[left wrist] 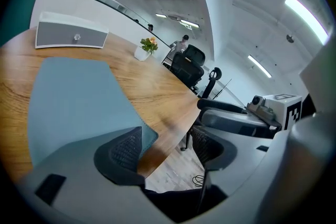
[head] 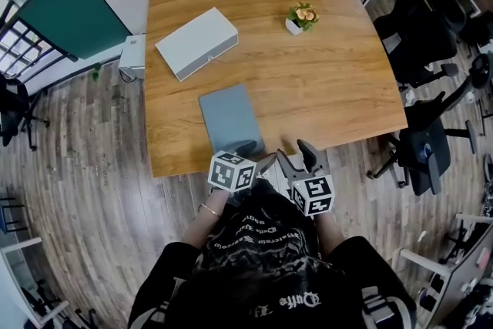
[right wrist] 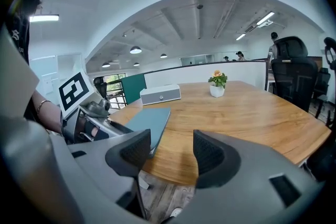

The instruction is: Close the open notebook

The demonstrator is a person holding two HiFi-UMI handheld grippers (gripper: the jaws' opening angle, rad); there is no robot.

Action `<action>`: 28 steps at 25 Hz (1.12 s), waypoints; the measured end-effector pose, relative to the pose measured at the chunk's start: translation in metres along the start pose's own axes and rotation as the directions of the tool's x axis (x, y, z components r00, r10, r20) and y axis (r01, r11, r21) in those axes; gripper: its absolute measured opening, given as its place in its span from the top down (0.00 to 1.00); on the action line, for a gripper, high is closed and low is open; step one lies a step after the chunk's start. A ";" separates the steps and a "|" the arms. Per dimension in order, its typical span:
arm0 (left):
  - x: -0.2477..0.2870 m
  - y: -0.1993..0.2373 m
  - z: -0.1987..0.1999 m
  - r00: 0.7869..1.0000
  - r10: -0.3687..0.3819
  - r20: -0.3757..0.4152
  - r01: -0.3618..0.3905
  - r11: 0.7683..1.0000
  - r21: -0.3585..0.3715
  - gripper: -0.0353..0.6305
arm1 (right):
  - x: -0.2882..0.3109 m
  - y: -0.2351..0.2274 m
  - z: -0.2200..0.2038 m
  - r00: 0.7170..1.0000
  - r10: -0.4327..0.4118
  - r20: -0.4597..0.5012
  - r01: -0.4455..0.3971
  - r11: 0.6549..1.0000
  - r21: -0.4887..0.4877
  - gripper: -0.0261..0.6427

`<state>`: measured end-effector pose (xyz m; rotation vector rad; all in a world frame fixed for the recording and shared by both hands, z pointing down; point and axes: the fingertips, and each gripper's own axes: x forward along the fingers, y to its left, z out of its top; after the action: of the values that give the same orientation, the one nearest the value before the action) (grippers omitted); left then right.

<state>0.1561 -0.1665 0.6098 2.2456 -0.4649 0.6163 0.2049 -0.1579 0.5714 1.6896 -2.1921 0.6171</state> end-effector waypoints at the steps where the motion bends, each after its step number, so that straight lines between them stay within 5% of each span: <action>1: -0.003 -0.001 0.000 1.000 0.005 0.005 -0.005 1.000 0.009 0.49 | -0.001 0.002 0.005 1.000 0.004 0.013 -0.004 1.000 -0.005 0.60; 15: -0.095 0.021 0.005 0.964 0.163 0.210 -0.181 0.981 0.068 0.49 | -0.006 0.038 0.033 0.996 0.037 0.082 -0.034 0.999 -0.039 0.57; 23: -0.154 0.031 0.003 0.920 0.222 0.323 -0.239 0.971 0.013 0.49 | -0.009 0.070 0.043 0.992 0.046 0.115 -0.035 0.995 -0.096 0.57; 28: -0.201 0.037 0.009 0.863 0.280 0.421 -0.309 0.951 0.001 0.49 | -0.013 0.093 0.049 0.989 0.059 0.137 -0.042 0.991 -0.124 0.57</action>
<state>-0.0238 -0.1696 0.5133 2.3951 -1.0322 0.2960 0.1189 -0.1520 0.5093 1.6653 -2.3244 0.3797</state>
